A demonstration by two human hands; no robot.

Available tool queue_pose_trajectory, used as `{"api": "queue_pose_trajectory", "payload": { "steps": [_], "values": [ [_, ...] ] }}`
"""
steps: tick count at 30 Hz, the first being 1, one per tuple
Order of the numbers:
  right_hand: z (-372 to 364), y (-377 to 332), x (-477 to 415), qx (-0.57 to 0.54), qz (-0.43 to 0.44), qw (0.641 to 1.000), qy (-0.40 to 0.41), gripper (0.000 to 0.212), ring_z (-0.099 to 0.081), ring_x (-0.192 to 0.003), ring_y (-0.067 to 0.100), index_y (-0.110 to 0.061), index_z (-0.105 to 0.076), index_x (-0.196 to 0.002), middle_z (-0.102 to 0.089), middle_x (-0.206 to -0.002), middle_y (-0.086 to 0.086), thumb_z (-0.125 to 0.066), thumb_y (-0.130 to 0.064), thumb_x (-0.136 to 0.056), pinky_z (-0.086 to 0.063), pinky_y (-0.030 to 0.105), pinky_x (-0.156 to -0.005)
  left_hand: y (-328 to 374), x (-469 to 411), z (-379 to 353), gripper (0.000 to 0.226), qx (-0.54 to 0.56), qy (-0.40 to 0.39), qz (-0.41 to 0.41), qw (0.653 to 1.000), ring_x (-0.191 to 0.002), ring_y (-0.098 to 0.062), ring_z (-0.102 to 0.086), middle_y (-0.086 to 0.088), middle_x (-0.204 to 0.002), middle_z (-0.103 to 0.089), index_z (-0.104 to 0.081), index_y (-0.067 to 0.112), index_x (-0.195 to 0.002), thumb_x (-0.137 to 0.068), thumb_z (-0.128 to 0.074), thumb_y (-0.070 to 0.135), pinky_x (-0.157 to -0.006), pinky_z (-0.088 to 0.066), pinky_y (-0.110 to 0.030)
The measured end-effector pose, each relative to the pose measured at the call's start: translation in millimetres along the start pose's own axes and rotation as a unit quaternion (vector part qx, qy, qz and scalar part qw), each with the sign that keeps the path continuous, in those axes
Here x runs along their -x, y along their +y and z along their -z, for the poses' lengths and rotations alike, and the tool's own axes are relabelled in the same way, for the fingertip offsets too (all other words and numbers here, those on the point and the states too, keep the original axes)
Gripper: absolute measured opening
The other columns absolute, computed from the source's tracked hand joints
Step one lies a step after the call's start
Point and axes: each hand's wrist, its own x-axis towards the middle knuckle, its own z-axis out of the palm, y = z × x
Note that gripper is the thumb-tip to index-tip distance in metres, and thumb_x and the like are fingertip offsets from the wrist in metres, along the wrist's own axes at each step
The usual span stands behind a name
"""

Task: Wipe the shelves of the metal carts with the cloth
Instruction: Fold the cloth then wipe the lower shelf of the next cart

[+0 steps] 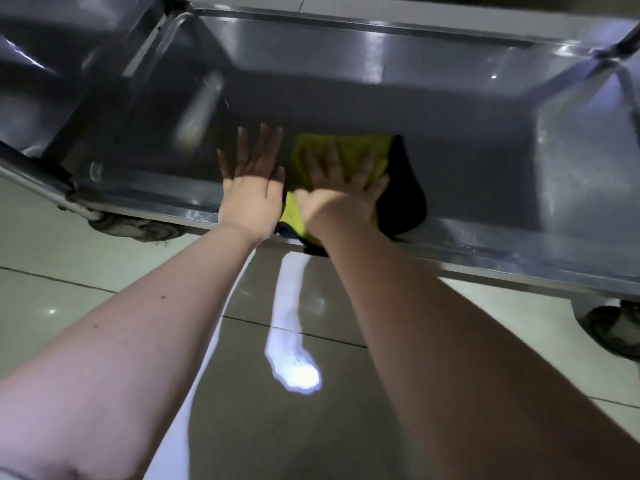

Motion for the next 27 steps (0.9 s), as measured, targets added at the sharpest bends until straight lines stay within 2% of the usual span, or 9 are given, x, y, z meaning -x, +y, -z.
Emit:
{"api": "queue_pose_trajectory", "payload": {
  "steps": [3,6,9,12,14,17,21,24,27],
  "values": [
    [-5.4,-19.5,-1.4,0.027,0.085,0.996,-0.01,0.067,0.027,-0.139,0.048,-0.053,0.007,-0.147,0.019,-0.16,-0.017,-0.028,-0.064,-0.091,0.013,0.072,-0.103,-0.6,-2.3,-0.7,0.055,-0.022,-0.006,0.017,1.0,-0.15,-0.022,0.007,0.003,-0.163,-0.011,-0.019,0.025,-0.155,-0.102,-0.034,0.021,-0.118,0.012,-0.047],
    [7.2,36.5,-12.8,0.003,0.1,0.995,0.012,0.061,0.019,-0.145,0.04,-0.055,-0.002,-0.147,0.009,-0.161,-0.02,-0.028,-0.063,-0.093,0.006,0.064,-0.112,-1.7,-2.1,-3.1,0.055,-0.087,-0.037,0.006,0.996,-0.149,-0.021,0.01,0.006,-0.163,-0.004,-0.012,0.03,-0.155,-0.104,-0.031,0.028,-0.118,0.013,-0.047],
    [23.8,136.1,-18.4,-0.023,-0.016,0.998,0.059,0.059,0.008,-0.147,0.041,-0.055,-0.007,-0.148,0.0,-0.162,-0.019,-0.03,-0.062,-0.094,-0.001,0.063,-0.114,-1.2,-3.4,-4.8,0.056,-0.115,-0.052,0.001,0.992,-0.149,-0.022,0.012,0.006,-0.163,-0.001,-0.009,0.032,-0.155,-0.104,-0.029,0.031,-0.118,0.015,-0.045],
    [38.9,223.0,-5.6,-0.04,-0.134,0.988,0.063,0.063,0.008,-0.146,0.043,-0.057,-0.004,-0.147,0.001,-0.162,-0.02,-0.026,-0.067,-0.09,-0.001,0.065,-0.113,4.5,-3.1,-7.4,0.056,-0.123,-0.058,-0.003,0.991,-0.149,-0.022,0.013,0.006,-0.163,-0.001,-0.008,0.033,-0.155,-0.103,-0.029,0.031,-0.117,0.016,-0.046],
    [40.3,234.5,-1.1,-0.028,-0.173,0.983,0.06,0.062,0.01,-0.146,0.043,-0.056,-0.001,-0.148,0.003,-0.162,-0.02,-0.025,-0.064,-0.092,-0.001,0.065,-0.113,7.5,-1.3,-8.0,0.056,-0.121,-0.061,-0.009,0.991,-0.149,-0.022,0.013,0.006,-0.163,-0.001,-0.008,0.033,-0.155,-0.103,-0.029,0.031,-0.117,0.016,-0.047],
    [34.6,187.9,-8.8,-0.045,-0.202,0.976,0.068,0.062,0.012,-0.145,0.045,-0.053,-0.001,-0.15,0.005,-0.162,-0.019,-0.027,-0.058,-0.094,0.002,0.067,-0.112,7.1,0.3,-6.7,0.055,-0.123,-0.069,-0.014,0.99,-0.149,-0.021,0.013,0.007,-0.163,-0.001,-0.009,0.034,-0.155,-0.104,-0.028,0.031,-0.117,0.017,-0.047],
    [16.5,71.4,-16.0,-0.011,-0.025,0.999,0.043,0.061,0.015,-0.144,0.046,-0.05,-0.001,-0.15,0.006,-0.162,-0.015,-0.026,-0.058,-0.094,0.005,0.067,-0.111,3.0,-0.7,-3.2,0.053,-0.07,-0.043,0.003,0.997,-0.15,-0.021,0.008,0.006,-0.163,-0.009,-0.017,0.031,-0.155,-0.104,-0.032,0.026,-0.118,0.014,-0.046],
    [-3.0,-3.3,-0.7,0.012,0.093,0.996,0.008,0.062,0.023,-0.143,0.042,-0.052,-0.001,-0.149,0.012,-0.161,-0.02,-0.026,-0.059,-0.093,0.013,0.067,-0.106,-1.4,-3.0,-1.0,0.052,0.006,-0.015,0.02,1.0,-0.15,-0.021,0.004,0.004,-0.162,-0.016,-0.025,0.029,-0.153,-0.102,-0.034,0.023,-0.119,0.011,-0.046],
    [3.2,-1.0,6.5,-0.107,0.154,0.982,0.007,0.056,0.012,-0.148,0.03,-0.048,-0.022,-0.149,-0.007,-0.161,-0.02,-0.037,-0.051,-0.095,0.01,0.056,-0.113,-0.2,-3.8,-1.6,0.053,0.005,-0.035,0.02,0.999,-0.15,-0.02,0.004,0.005,-0.162,-0.014,-0.025,0.033,-0.152,-0.1,-0.032,0.031,-0.119,0.009,-0.047]
  ]
}}
